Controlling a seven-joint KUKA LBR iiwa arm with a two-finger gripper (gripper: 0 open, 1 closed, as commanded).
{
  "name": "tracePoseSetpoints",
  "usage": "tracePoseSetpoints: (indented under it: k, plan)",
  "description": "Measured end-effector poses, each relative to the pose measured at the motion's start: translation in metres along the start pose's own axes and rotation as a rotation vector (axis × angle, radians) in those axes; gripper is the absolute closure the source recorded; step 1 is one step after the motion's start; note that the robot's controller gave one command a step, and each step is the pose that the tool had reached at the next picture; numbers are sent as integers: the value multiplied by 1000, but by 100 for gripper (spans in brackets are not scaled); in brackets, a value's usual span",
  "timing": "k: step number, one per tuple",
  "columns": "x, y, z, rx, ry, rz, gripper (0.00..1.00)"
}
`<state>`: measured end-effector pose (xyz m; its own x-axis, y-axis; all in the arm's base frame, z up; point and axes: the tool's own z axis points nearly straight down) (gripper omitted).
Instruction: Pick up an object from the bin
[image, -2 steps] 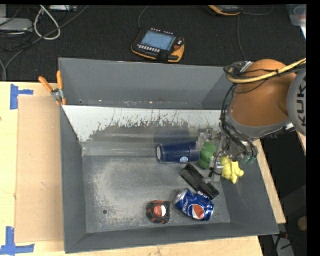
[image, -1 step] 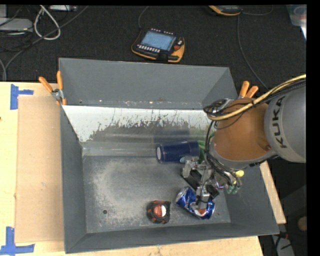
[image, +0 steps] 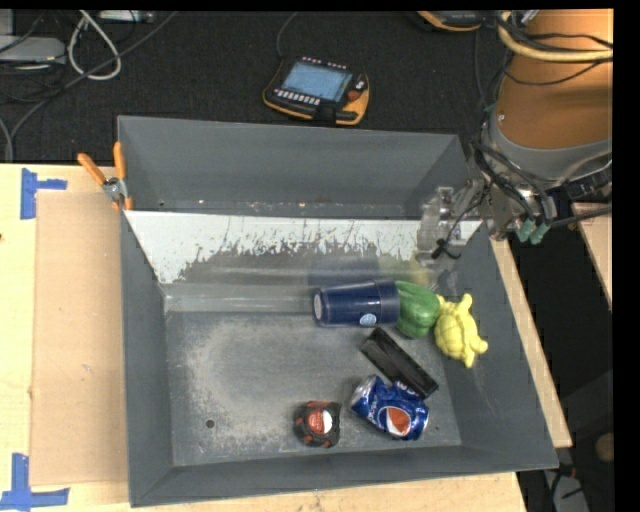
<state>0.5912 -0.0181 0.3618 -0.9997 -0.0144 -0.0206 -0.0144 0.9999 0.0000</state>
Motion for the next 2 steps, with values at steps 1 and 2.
tracePoseSetpoints:
  k: [1, 2]
  plan:
    - [0, 0, 3, 0, 4, 1, 100]
    - [18, -13, 82, -1, 7, 31, 100]
